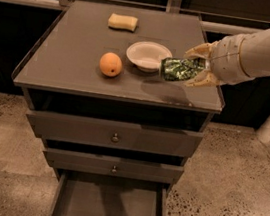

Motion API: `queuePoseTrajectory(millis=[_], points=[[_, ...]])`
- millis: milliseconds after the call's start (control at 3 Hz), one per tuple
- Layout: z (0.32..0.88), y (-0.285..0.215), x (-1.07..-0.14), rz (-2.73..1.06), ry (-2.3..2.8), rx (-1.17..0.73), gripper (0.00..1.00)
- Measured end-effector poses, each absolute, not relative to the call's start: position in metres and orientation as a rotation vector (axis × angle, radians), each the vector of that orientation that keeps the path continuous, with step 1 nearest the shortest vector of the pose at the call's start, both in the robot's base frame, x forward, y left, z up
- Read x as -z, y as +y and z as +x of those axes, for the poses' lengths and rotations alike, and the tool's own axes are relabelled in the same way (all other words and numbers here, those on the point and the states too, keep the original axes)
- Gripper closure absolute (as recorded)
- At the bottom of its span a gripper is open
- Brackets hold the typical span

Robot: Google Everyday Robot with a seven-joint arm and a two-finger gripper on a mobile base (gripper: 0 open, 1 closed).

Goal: Pick green can from bottom drawer and place on counter

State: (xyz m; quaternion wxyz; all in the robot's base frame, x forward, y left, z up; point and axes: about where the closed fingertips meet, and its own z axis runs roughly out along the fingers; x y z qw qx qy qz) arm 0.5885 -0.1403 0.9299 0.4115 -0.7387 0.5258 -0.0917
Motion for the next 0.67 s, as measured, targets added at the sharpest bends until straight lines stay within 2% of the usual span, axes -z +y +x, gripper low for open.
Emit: queuePoseTrajectory(millis=[667], points=[[0.5885, -0.1402, -0.9299, -1.859, 1.323, 0.231, 0.36]])
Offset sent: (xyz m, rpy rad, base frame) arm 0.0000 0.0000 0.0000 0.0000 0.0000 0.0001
